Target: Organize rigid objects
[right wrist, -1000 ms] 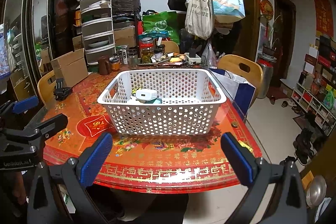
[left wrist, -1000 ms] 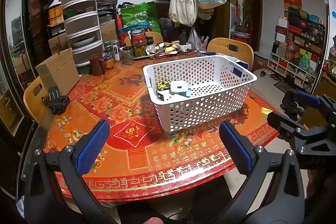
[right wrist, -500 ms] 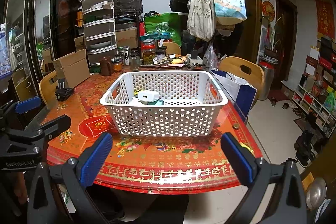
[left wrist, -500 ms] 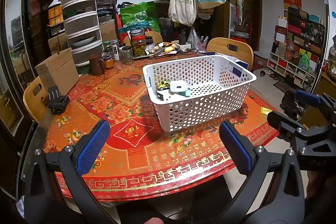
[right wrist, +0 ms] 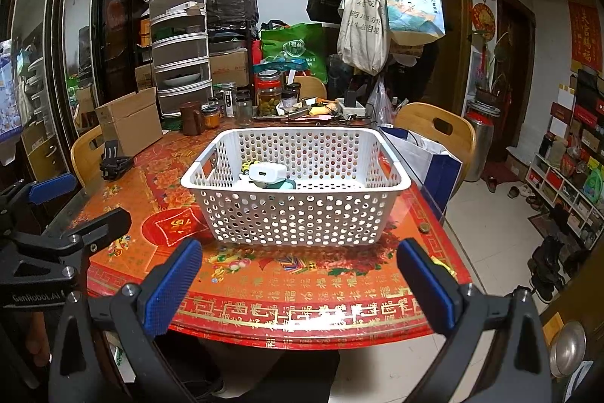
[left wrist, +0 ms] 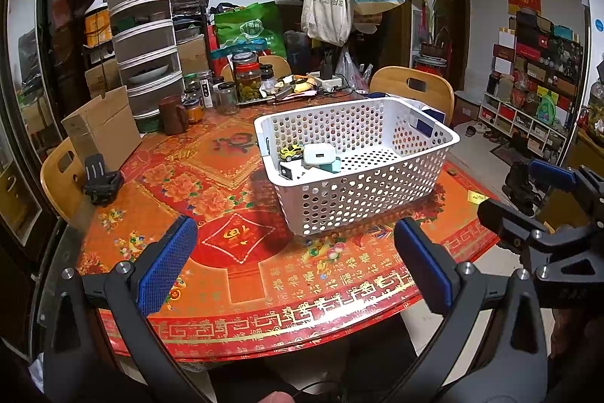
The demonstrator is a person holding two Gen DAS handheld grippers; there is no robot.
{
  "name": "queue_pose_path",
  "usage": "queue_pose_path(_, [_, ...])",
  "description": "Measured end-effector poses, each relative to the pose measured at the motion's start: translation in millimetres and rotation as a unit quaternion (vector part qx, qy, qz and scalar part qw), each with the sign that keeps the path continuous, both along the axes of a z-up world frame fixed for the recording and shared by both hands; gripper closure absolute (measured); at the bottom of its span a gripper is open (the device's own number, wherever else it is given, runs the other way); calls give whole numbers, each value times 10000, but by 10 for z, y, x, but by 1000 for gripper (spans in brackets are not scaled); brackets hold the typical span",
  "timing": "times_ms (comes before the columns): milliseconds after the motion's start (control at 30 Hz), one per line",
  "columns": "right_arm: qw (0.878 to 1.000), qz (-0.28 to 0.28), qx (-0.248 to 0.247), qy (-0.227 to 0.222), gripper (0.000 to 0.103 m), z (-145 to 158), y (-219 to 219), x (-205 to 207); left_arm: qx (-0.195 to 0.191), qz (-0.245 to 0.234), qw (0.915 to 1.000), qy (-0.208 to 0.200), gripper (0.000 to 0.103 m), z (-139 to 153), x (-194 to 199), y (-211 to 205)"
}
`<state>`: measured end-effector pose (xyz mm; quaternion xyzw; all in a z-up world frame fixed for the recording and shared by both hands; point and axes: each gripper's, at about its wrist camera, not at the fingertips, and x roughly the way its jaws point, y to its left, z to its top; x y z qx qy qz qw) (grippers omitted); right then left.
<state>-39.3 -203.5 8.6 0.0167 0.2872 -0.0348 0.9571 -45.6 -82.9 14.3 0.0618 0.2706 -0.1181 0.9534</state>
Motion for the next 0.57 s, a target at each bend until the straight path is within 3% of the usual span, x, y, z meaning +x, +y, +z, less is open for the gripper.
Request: queue_pose_path(567, [10000, 8, 4, -14, 0, 11, 3, -1, -36, -115, 9999, -9, 0, -3, -41, 58])
